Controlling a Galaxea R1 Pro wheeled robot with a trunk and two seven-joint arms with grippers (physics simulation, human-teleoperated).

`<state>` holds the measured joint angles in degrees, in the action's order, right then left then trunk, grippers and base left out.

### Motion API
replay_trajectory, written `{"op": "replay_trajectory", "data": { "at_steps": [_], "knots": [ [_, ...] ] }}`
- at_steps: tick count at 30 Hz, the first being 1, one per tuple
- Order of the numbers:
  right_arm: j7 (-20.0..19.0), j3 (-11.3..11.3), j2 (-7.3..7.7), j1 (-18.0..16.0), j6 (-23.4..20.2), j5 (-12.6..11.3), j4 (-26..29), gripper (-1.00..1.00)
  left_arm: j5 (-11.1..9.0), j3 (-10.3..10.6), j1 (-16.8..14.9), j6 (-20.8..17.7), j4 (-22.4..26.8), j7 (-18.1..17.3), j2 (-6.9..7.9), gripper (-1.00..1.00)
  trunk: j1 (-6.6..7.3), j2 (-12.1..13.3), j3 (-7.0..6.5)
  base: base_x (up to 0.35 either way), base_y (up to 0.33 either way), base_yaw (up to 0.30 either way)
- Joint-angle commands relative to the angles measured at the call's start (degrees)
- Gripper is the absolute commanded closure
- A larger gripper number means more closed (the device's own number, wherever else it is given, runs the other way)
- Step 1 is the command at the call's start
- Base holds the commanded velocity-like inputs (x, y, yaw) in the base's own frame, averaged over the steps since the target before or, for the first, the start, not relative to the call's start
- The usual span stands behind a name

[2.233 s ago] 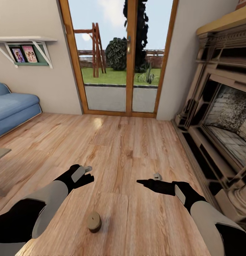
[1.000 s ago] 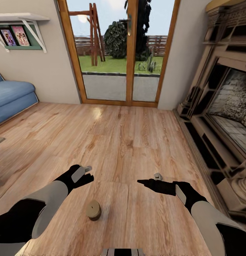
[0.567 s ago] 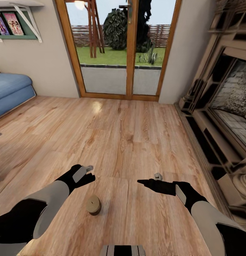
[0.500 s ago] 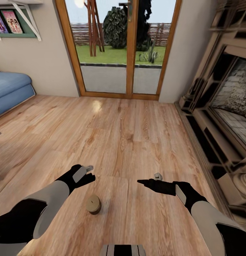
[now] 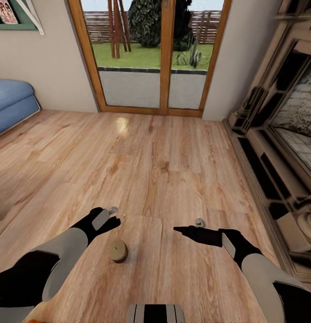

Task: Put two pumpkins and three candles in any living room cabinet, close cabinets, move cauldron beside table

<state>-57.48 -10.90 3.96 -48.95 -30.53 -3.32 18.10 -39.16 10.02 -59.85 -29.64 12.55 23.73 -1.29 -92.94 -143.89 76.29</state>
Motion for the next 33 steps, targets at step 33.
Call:
{"op": "replay_trajectory", "data": {
  "at_steps": [33],
  "knots": [
    [-11.1, 0.1, 1.41, 0.0, 0.0, 0.1, 0.0, -1.00, -0.1, 0.0, 0.0, 1.2, -0.2, -0.2, -1.35, -1.00, -0.85, -0.4, 7.32, 0.000, 0.000, 0.000]
  ]
}}
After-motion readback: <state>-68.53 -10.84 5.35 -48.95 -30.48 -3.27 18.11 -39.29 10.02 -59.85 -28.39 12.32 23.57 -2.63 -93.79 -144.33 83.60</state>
